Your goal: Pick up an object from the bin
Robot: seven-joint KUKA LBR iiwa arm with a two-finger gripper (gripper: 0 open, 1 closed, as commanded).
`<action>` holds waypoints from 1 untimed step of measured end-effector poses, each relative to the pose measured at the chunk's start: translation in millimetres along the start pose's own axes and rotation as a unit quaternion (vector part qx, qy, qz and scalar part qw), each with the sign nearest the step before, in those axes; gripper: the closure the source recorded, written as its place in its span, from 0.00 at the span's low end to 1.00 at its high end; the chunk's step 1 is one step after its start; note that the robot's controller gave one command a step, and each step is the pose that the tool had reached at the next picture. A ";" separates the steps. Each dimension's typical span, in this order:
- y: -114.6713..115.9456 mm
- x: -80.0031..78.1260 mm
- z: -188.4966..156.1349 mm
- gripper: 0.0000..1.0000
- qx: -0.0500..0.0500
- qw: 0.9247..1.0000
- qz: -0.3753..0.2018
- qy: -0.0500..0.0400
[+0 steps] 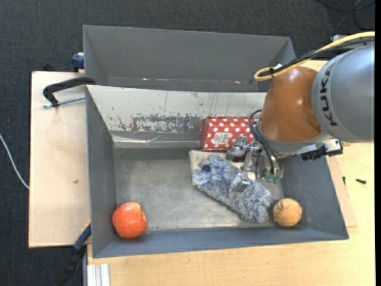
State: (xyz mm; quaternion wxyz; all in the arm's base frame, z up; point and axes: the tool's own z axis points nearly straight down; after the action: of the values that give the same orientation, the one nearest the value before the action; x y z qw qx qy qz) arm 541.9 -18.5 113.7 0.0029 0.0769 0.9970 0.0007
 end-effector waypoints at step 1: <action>0.7 1.6 41.3 0.00 0.000 1.000 -0.003 0.000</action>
Offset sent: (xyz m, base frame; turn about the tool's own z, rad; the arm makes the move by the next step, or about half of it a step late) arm -0.0026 -0.0091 -0.0437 0.2467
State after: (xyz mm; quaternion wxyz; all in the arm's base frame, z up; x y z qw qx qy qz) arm 540.7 -17.4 72.4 0.0032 0.0738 0.9973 0.0006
